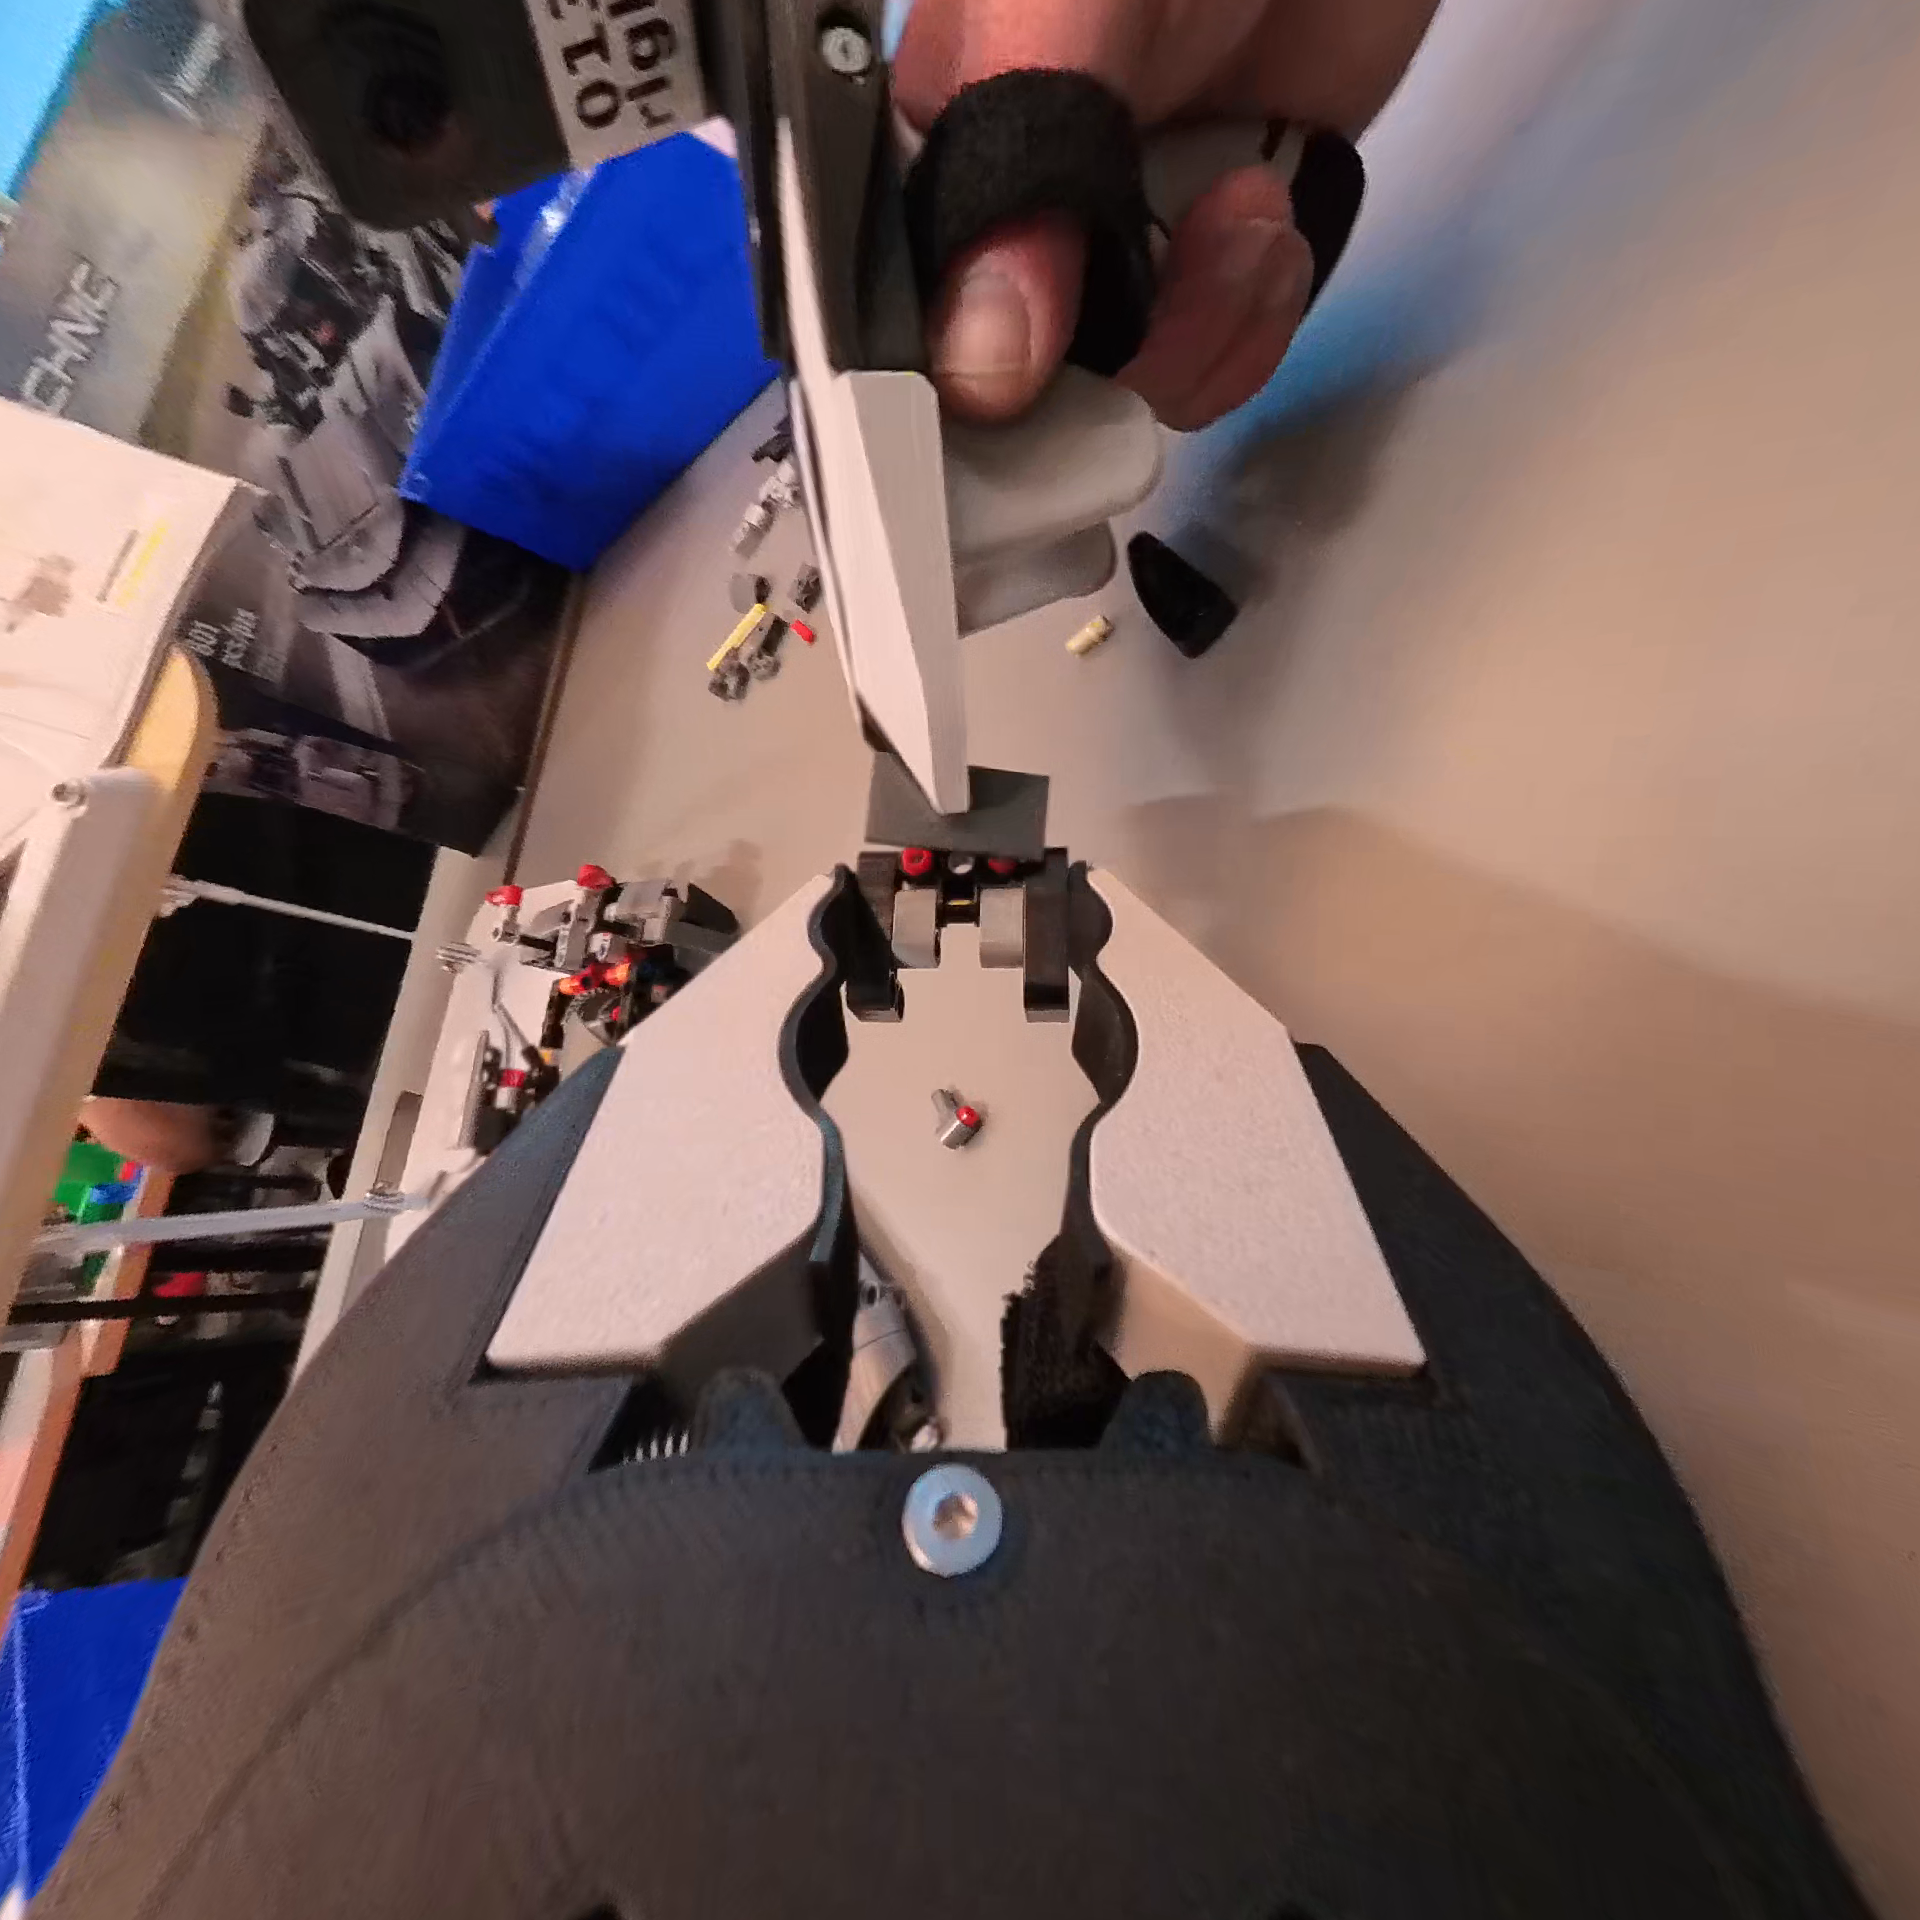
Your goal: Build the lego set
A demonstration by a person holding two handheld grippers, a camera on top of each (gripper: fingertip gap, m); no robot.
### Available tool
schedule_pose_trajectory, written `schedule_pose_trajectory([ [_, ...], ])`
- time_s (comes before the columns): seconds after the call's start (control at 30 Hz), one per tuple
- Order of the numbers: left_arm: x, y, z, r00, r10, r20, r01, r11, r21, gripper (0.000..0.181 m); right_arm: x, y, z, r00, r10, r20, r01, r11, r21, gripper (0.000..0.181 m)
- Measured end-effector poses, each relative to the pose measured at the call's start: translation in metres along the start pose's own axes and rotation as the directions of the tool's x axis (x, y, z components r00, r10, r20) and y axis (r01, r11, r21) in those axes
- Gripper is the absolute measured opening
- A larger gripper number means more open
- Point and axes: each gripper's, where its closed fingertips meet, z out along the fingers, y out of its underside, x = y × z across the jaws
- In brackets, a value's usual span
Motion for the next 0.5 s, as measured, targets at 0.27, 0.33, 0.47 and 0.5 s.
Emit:
schedule_pose_trajectory([
  [0.27,-0.001,-0.006,0.0,0.999,0.052,0.006,-0.052,0.998,0.032,0.039,0.0,-0.002,-0.002,0.996,0.07,0.058,-0.072,0.997,0.034,0.0],
  [0.33,0.0,-0.008,-0.001,0.998,0.062,0.006,-0.062,0.997,0.036,0.039,-0.002,-0.003,-0.003,0.994,0.075,0.074,-0.078,0.996,0.043,0.0],
  [0.47,-0.001,-0.011,-0.002,0.997,0.076,0.014,-0.077,0.996,0.054,0.038,-0.004,-0.002,-0.006,0.989,0.098,0.114,-0.104,0.994,0.042,0.0],
  [0.5,-0.001,-0.012,-0.002,0.997,0.082,0.014,-0.082,0.995,0.054,0.039,-0.005,-0.001,-0.006,0.987,0.102,0.123,-0.107,0.993,0.04,0.0],
])
